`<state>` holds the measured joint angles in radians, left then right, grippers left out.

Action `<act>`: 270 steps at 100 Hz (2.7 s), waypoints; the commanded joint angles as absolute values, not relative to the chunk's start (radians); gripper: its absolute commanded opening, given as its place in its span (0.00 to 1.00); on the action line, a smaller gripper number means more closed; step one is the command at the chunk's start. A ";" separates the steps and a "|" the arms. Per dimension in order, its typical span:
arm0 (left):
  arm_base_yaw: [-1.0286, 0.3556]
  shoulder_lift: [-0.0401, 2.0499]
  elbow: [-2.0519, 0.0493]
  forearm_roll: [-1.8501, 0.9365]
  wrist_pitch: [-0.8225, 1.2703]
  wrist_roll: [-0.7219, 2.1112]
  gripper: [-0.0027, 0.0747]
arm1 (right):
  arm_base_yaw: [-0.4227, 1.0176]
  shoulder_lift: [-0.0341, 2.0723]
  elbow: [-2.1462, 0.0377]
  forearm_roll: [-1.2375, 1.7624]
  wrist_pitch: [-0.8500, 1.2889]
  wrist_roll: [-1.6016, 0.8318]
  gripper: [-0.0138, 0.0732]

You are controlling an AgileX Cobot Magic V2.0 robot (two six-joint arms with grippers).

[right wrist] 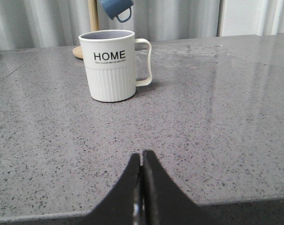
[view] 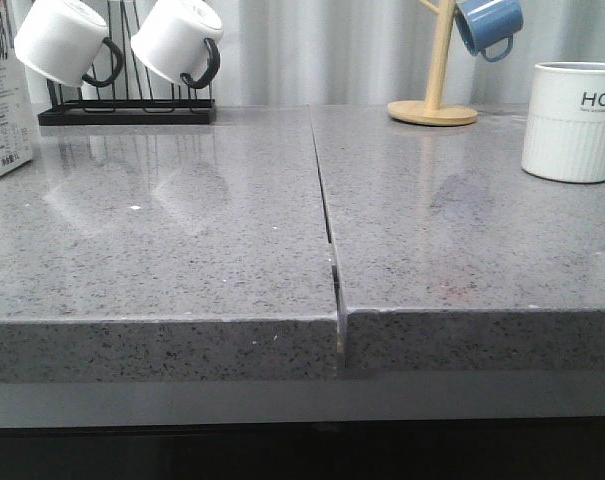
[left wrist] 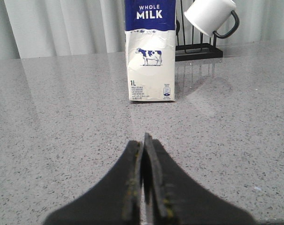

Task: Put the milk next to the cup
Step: 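Move the right gripper toward the white HOME mug, then grasp the white HOME mug by its handle with the right gripper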

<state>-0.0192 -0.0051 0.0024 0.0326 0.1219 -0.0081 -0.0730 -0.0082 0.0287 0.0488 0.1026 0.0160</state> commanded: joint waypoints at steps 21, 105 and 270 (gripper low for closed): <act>-0.025 -0.037 0.043 0.031 0.041 -0.011 0.01 | -0.075 -0.031 0.010 0.043 0.018 0.008 0.09; -0.025 -0.037 0.043 0.031 0.041 -0.011 0.01 | -0.075 0.282 -0.411 0.040 0.452 0.008 0.09; -0.025 -0.037 0.043 0.031 0.041 -0.011 0.01 | -0.113 1.688 -0.874 -0.044 -0.610 0.121 0.44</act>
